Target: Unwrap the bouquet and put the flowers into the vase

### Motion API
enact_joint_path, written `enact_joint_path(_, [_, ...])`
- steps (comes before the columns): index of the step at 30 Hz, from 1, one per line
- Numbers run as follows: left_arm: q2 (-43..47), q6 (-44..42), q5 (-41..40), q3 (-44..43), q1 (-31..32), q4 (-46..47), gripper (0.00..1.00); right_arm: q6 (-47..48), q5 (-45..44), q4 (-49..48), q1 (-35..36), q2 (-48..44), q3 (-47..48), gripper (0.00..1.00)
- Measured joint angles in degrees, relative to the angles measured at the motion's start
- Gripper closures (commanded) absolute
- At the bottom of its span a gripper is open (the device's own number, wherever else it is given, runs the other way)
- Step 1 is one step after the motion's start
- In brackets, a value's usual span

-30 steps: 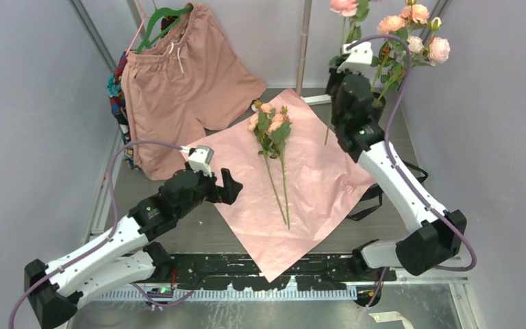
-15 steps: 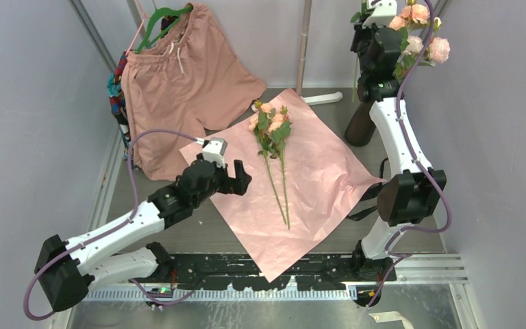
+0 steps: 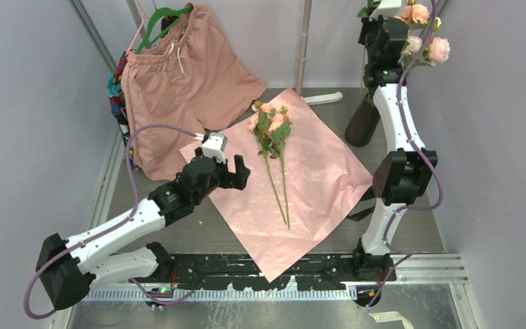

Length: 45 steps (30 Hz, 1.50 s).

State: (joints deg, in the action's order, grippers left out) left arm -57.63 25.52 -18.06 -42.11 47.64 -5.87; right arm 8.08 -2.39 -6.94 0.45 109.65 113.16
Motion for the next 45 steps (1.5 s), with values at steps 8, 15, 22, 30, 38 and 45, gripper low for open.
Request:
enact_joint_path(8, [-2.86, -0.33, -0.07, -0.09, -0.04, 0.07, 0.02, 1.99, 1.07, 0.92, -0.79, 0.87, 2.10, 0.99])
enact_joint_path(15, [-3.19, -0.48, 0.15, -0.52, -0.31, 0.09, 0.03, 2.10, 1.25, 0.94, -3.74, -0.09, -0.61, 0.99])
enact_joint_path(22, [-3.34, -0.44, 0.44, -0.90, -0.46, 0.52, 0.03, 0.33, 2.78, -0.09, -5.75, -2.36, -6.23, 0.99])
enact_joint_path(30, [-3.34, -0.44, 0.72, -0.90, -0.46, 0.52, 0.03, -1.60, 3.39, -1.88, -5.77, -3.89, -11.15, 0.99])
enact_joint_path(38, [-3.34, -0.44, 0.90, -0.90, -0.50, 0.63, 0.04, -3.52, 3.72, -3.67, -5.73, -6.14, -16.50, 0.99])
enact_joint_path(45, [-4.09, -0.15, 1.92, -0.90, -0.50, 1.99, 0.04, -6.64, 3.80, -5.95, -5.73, -10.29, -22.03, 0.98])
